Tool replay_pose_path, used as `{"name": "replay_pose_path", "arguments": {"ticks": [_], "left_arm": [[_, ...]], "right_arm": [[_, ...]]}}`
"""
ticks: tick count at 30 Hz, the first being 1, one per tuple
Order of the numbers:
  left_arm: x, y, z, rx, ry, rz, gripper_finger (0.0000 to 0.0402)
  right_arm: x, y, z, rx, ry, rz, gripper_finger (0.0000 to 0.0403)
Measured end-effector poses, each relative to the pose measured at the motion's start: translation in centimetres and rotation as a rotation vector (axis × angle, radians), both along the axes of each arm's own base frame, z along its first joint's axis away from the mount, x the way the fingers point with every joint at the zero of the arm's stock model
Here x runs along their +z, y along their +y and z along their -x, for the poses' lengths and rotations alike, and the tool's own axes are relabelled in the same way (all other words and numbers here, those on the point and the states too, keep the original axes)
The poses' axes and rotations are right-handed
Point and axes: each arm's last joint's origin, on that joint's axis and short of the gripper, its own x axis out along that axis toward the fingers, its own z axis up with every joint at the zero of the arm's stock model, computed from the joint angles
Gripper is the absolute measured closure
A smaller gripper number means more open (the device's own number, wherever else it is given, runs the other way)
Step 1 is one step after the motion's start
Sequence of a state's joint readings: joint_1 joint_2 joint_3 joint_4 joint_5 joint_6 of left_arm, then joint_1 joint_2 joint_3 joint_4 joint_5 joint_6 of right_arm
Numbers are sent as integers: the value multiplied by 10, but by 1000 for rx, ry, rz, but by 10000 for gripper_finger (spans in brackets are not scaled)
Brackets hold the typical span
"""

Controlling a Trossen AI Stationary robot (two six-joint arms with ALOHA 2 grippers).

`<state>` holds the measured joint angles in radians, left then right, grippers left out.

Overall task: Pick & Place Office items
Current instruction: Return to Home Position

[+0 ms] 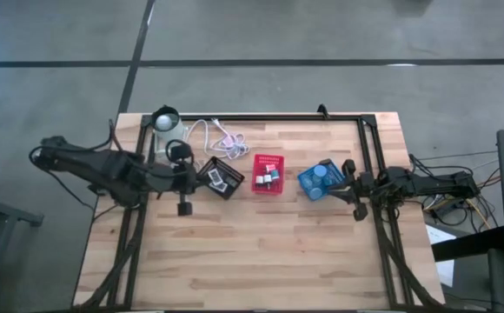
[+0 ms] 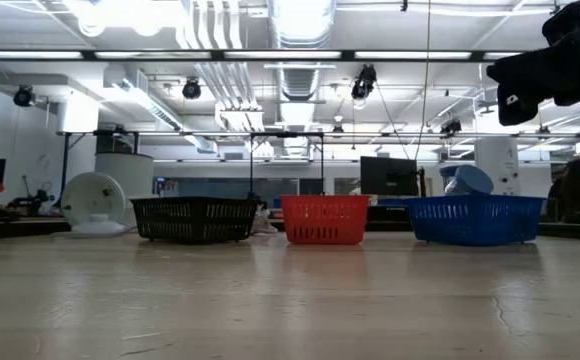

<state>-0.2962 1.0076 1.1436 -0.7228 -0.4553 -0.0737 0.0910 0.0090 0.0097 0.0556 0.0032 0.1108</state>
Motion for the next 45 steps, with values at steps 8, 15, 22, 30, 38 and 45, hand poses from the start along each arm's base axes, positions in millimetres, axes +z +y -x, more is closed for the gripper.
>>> {"name": "replay_pose_path", "arguments": {"ticks": [8, 15, 22, 30, 38, 45], "left_arm": [[-49, 10, 42, -140, -241, 0, 397], [-90, 22, 79, -169, -465, -14, 397], [-112, 37, 108, -67, -606, 39, 399], [-141, 33, 107, -200, -690, 112, 400], [-190, 30, 92, -206, -628, 81, 400], [-196, 29, 91, -220, -592, 86, 401]], "right_arm": [[16, -2, 3, -52, -62, -24, 349], [38, -5, 12, -137, -8, 0, 359], [39, -6, 13, -170, -14, -3, 393], [25, -7, 8, -185, -21, -37, 394], [1, -7, 1, -200, 5, -43, 394], [-1, -8, 1, -233, 3, -44, 395]]}}
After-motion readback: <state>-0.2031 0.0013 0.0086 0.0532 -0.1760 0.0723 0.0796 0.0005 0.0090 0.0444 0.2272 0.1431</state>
